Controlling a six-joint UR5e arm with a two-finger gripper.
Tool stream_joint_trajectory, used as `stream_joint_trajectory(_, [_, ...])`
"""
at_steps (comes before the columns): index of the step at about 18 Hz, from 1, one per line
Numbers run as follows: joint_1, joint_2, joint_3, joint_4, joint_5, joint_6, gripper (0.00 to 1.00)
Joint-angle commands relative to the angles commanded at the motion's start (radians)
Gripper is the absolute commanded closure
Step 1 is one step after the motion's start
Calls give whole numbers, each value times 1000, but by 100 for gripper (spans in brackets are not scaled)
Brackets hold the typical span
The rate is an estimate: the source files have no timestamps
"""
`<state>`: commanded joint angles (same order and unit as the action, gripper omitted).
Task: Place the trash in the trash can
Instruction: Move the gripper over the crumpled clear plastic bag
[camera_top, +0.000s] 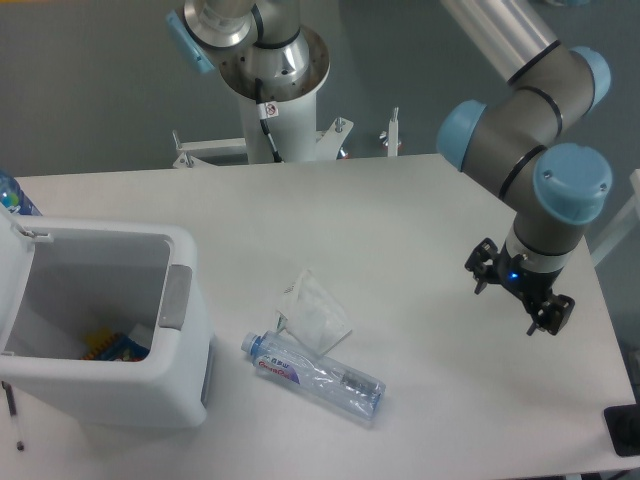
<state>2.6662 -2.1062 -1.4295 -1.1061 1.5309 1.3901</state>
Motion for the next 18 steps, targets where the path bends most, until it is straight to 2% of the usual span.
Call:
stream_joint_trajectory(3, [-25, 3, -15, 8, 3, -32, 0])
stream_joint_trajectory(8, [-77, 60, -135, 12, -5, -163, 0])
stream_joint_trajectory(13, [-135, 84, -181, 23, -5, -257, 0])
stream_joint_trajectory(16, [-167, 129, -270, 25, -18, -264, 0])
stream_joint_trajectory(18, [-196, 135, -314, 38, -18, -287, 0])
